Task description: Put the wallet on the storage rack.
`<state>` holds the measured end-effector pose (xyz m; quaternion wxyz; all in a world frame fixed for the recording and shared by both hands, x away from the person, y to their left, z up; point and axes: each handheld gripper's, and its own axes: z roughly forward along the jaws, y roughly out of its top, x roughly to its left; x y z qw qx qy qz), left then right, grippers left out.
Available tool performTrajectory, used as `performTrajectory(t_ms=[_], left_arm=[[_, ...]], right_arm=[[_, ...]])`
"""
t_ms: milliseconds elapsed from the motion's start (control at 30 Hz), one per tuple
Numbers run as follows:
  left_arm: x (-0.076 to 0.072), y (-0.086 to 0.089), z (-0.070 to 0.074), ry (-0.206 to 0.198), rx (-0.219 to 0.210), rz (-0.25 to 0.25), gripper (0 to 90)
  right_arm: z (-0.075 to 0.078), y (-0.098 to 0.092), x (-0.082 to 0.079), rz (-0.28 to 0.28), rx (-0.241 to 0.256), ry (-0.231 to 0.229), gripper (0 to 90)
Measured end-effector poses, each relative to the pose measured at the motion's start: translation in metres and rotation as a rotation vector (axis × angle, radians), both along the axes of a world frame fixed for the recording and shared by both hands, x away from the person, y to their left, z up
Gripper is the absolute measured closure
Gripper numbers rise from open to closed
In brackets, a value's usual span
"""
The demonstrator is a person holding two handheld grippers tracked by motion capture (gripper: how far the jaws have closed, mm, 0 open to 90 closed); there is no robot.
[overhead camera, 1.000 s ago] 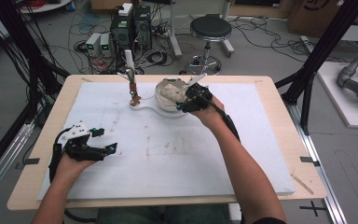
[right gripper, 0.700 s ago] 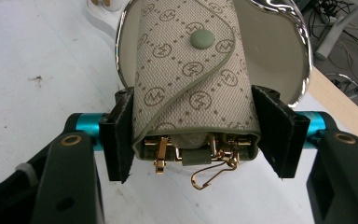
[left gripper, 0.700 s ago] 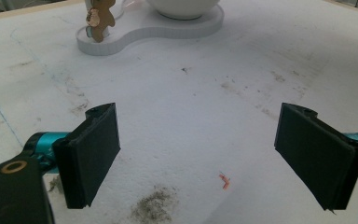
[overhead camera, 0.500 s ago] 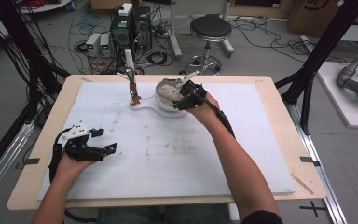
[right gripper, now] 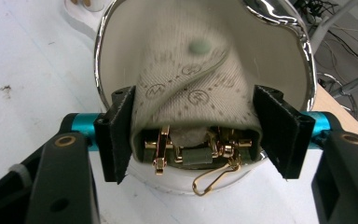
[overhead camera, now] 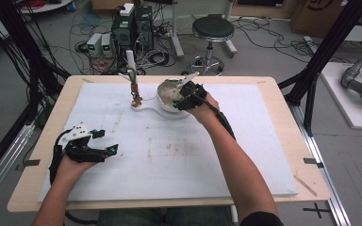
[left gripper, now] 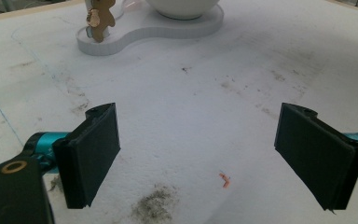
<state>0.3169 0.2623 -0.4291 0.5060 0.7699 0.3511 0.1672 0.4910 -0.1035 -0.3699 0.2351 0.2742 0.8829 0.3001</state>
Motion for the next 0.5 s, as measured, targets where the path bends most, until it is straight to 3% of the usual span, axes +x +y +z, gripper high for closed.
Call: performTrajectory(t_ms=[167, 333, 500], left_arm=[[0.000, -0.001, -0.001, 0.006, 0.002, -0.003, 14.0], [0.000, -0.002, -0.002, 0.010, 0.008, -0.007, 14.0], [0.001, -0.001, -0.001, 0.005, 0.002, -0.007, 14.0]], right_arm=[[0.003, -0.002, -0.002, -0.019, -0.009, -0.034, 29.6], [0.008, -0.010, -0.004, -0.042, 0.018, -0.016, 22.3], [0.017, -0.020, -0.012, -0.036, 0.047, 0.004, 20.6]])
